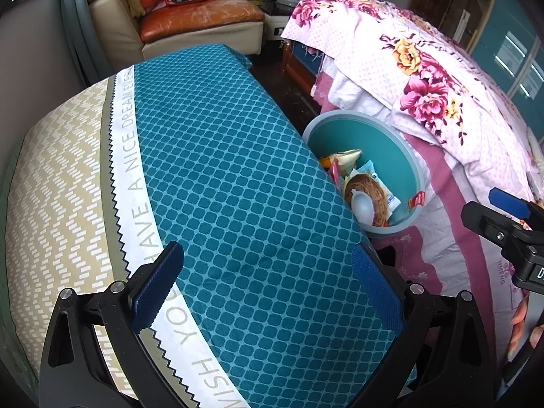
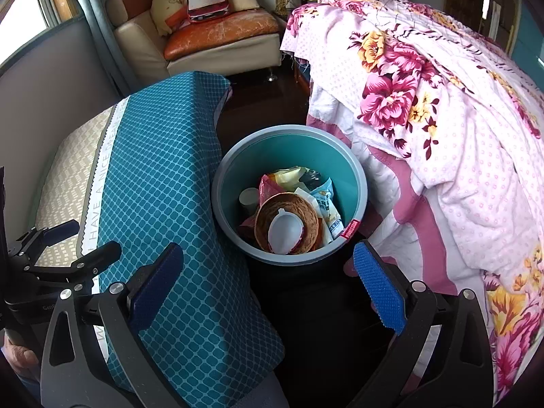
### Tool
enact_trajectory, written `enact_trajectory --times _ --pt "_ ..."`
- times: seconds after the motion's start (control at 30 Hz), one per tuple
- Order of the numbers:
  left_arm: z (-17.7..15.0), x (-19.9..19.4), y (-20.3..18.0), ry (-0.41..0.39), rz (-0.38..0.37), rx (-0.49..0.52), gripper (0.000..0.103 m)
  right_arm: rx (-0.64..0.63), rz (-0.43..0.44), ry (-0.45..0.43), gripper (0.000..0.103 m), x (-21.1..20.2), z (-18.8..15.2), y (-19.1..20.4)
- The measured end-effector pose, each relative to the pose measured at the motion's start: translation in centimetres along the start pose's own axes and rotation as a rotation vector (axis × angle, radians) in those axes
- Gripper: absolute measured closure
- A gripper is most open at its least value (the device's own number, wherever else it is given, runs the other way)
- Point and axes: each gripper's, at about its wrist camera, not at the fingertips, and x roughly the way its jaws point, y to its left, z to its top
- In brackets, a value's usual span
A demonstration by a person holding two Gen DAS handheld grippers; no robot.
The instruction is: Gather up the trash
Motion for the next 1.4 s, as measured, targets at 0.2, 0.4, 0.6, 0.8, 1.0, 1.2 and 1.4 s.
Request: enact_trajectory --times 0.2,0.4,0.6,0.8,1.0,1.2,1.4 --pt "-0.2 0.2 0.3 -0.009 -0.04 -0.003 0.004 0.0 -0.003 0.007 0.007 0.3 0.2 0.1" --pt "-0.4 0.4 0.8 -0.009 -0.021 -0.014 0.004 0.001 -0.011 0.014 0.007 0.6 0.2 0.1" --pt "-0.4 0.1 1.3 -0.019 -0.014 -0.025 0.004 -0.003 -0.015 0.012 0.007 0.7 0.2 0.2" --pt "-0.4 -0.3 1.5 -0.032 -0.009 -0.029 0.004 -0.009 -0.024 0.012 0.007 0.3 0.3 0.4" --pt "-0.5 -0.7 1.5 -0.042 -0.011 -0.029 0.004 -0.012 -0.033 0.011 0.007 0.0 0.3 0.7" --pt "-0.6 -1.0 1.7 -0.049 -0.012 -0.037 0.004 -0.015 -0.035 0.008 0.007 -0.3 0.3 0.8" --pt "-0.7 -1.3 2.0 -0.056 -0.014 -0.039 0.004 -0.026 -0.04 0.006 0.007 -0.7 0.4 1.1"
